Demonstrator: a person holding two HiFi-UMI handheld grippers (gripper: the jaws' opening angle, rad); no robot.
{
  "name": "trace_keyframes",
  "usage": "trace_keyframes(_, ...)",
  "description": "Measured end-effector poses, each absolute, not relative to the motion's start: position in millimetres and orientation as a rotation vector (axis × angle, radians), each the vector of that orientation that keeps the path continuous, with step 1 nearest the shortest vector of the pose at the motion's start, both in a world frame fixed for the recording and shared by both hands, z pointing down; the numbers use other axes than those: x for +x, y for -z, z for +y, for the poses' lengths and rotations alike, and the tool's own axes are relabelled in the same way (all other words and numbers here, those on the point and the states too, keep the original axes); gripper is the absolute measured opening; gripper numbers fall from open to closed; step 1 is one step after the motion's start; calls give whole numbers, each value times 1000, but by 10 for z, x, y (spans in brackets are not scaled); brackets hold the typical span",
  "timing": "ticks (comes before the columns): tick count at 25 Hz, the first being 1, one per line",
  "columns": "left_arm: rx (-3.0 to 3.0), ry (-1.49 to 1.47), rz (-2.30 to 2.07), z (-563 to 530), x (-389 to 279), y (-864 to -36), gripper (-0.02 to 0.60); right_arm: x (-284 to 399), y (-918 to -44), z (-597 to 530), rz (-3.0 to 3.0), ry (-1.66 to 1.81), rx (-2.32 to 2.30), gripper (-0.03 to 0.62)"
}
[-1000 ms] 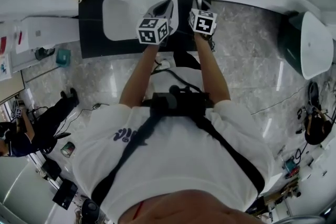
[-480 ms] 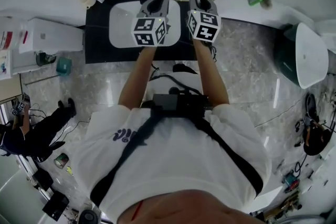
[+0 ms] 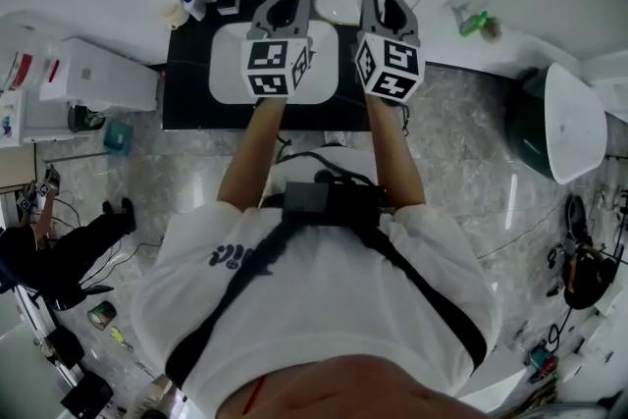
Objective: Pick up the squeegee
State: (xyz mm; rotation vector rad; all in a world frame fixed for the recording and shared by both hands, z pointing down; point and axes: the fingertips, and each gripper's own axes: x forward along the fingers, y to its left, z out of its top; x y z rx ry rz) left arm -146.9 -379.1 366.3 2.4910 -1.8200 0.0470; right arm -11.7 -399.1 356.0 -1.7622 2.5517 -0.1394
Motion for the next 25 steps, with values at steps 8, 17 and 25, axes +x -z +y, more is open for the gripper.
trace_keyframes(8, 2518, 7, -1843, -3717, -1444, -3405, 12, -10, -3329, -3897, 2517, 66, -1776, 81)
trace_keyframes(17, 2533, 7, -1836, -3691, -1423, -3384, 12, -30, -3269, -3854, 2514, 25, -1785, 81)
trace_keyframes(25, 2553, -1, -1800, -3672, -1365, -3430, 12, -32, -3253, -3832, 2507, 12, -1803, 81)
